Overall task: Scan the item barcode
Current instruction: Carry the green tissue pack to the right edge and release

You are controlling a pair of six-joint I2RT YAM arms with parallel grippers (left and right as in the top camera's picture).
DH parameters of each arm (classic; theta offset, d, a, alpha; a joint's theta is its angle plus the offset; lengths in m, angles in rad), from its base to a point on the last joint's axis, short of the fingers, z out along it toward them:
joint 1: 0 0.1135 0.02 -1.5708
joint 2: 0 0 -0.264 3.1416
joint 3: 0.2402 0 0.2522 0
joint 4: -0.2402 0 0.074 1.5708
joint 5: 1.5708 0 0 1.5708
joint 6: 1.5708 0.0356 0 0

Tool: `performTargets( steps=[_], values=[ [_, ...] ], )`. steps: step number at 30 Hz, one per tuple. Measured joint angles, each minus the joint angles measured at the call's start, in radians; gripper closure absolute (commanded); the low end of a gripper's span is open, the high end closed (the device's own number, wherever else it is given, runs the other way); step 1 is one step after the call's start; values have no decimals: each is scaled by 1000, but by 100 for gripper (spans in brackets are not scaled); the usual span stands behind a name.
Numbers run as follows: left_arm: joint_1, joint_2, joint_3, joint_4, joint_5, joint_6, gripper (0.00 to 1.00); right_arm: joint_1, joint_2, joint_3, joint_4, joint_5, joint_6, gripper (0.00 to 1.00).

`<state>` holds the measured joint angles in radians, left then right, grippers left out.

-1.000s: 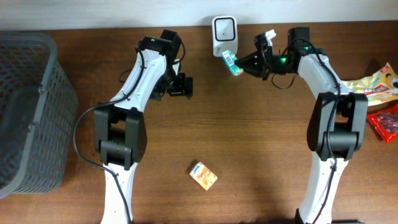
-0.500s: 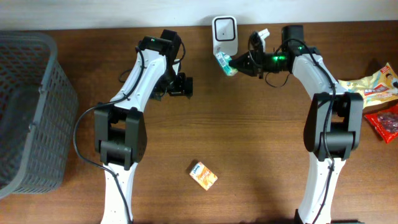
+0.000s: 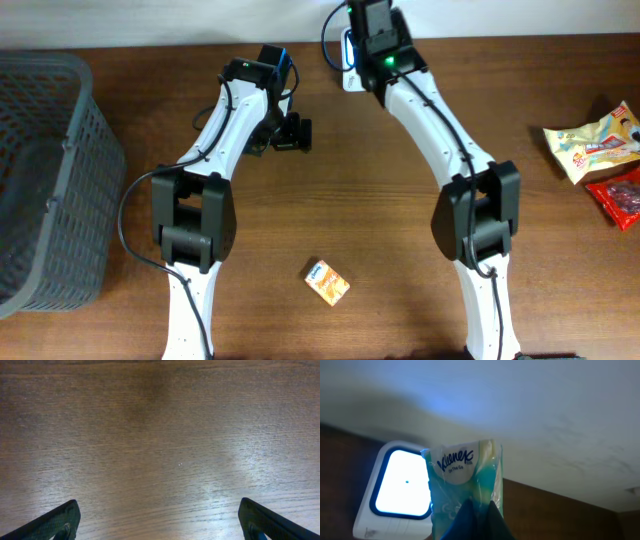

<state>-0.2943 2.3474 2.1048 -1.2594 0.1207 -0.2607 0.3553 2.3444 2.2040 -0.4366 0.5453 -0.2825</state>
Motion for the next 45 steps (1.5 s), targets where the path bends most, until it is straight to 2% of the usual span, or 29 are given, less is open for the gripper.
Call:
performTargets(
  steps=[2, 7, 11, 13, 17, 18, 22, 23, 24, 25, 26, 28, 30, 33, 36, 38, 41, 43, 45],
  values=[
    [0, 0, 0, -5, 0, 0, 1, 11, 61, 0, 34, 14, -55, 96],
    [0, 0, 0, -5, 0, 0, 1, 12, 90, 0, 33, 11, -85, 96],
    [0, 0, 0, -5, 0, 0, 1, 16, 90, 0, 22, 24, -86, 96],
    [0, 0, 0, -8, 0, 0, 1, 12, 90, 0, 0, 111, -37, 96],
    [0, 0, 0, -13, 0, 0, 1, -87, 69, 5, -240, 155, 163, 96],
    [0, 0, 0, -16, 0, 0, 1, -202, 21, 5, -347, 164, 254, 96],
    [0, 0, 0, -23, 7, 0, 1, -481, -44, 21, -700, 153, 469, 96],
    [0, 0, 0, -24, 19, 0, 1, -570, -44, 20, -752, 96, 513, 89],
    [0, 0, 0, -30, 30, 0, 1, -637, -44, 20, -780, 54, 534, 75],
    [0, 0, 0, -34, 37, 0, 1, -707, -44, 20, -823, 0, 557, 40],
    [0, 0, 0, -39, 41, 0, 1, -751, -44, 20, -842, -28, 561, 14],
    [0, 0, 0, -46, 45, 0, 1, -851, -44, 20, -869, -127, 570, 1],
    [0, 0, 0, -84, 48, 8, 1, -890, -44, 20, -924, -257, 574, 1],
    [8, -9, 0, -152, 49, 34, 1, -890, -79, 18, -990, -350, 590, 1],
    [38, -130, 0, -189, 35, 37, 1, -881, -298, 16, -1058, -497, 597, 1],
    [40, -237, 0, -270, 3, 37, 1, -833, -448, 17, -1133, -531, 591, 1],
    [39, -289, 1, -418, -43, 37, 1, -710, -547, 18, -1208, -554, 559, 1],
    [39, -320, -23, -424, -71, 37, 1, -652, -600, 17, -1256, -563, 528, 1],
    [39, -396, -45, -423, -96, 37, 1, -561, -709, -41, -1255, -662, 403, 1]
  ],
)
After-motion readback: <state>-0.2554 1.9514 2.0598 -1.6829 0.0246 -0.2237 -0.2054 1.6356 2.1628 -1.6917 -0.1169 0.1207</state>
